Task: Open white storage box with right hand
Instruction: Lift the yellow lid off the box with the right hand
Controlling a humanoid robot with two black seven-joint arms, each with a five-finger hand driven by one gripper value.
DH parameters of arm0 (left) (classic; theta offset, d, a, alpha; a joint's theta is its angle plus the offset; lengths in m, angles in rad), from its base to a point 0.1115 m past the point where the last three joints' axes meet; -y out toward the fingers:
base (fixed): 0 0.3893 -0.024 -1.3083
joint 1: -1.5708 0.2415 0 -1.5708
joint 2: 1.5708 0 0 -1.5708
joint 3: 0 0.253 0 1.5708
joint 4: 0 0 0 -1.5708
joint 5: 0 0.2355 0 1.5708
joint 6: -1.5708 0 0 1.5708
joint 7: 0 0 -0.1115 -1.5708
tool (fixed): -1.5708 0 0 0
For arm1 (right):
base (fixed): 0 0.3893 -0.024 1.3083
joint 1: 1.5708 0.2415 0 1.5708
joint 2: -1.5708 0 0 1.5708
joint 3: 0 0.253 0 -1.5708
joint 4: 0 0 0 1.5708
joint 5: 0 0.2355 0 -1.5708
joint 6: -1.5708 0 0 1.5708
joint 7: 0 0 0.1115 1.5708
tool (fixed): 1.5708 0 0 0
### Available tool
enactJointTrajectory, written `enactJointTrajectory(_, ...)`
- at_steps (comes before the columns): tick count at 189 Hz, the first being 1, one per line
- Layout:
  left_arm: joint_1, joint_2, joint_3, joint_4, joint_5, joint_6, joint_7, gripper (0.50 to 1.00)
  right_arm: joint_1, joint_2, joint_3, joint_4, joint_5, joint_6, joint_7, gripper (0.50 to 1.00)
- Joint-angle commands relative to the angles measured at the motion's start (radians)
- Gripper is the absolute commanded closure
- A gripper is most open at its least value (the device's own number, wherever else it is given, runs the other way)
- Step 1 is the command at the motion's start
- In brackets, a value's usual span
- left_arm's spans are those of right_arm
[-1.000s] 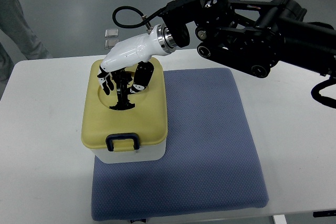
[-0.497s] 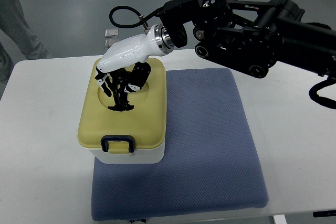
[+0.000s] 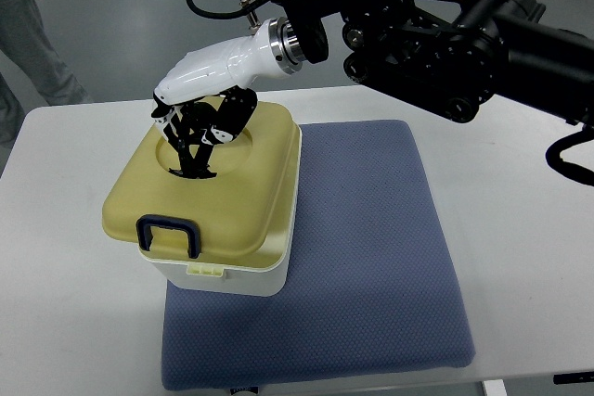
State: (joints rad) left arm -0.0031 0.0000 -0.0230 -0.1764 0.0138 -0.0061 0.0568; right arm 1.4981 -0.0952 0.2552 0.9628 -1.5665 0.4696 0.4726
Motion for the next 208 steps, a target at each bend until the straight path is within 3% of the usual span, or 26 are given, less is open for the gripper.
enactJointTrajectory(1, 0.0, 0.0, 0.0, 0.0, 0.0, 0.0, 0.0, 0.5, 0.004, -0.026, 0.004, -0.006, 0.003, -0.008, 0.0, 1.0)
enactJointTrajectory(60, 0.0, 0.0, 0.0, 0.0, 0.0, 0.0, 0.0, 0.5, -0.013, -0.109, 0.007, -0.061, 0.005, -0.052, 0.0, 1.0)
enactJointTrajectory(134, 0.0, 0.0, 0.0, 0.0, 0.0, 0.0, 0.0, 0.5, -0.134, -0.276, 0.007, -0.09, 0.059, -0.114, 0.001, 1.0)
enactJointTrajectory(208, 0.0, 0.0, 0.0, 0.0, 0.0, 0.0, 0.0, 0.5, -0.225, -0.325, 0.006, -0.111, 0.071, -0.163, 0.018, 1.0)
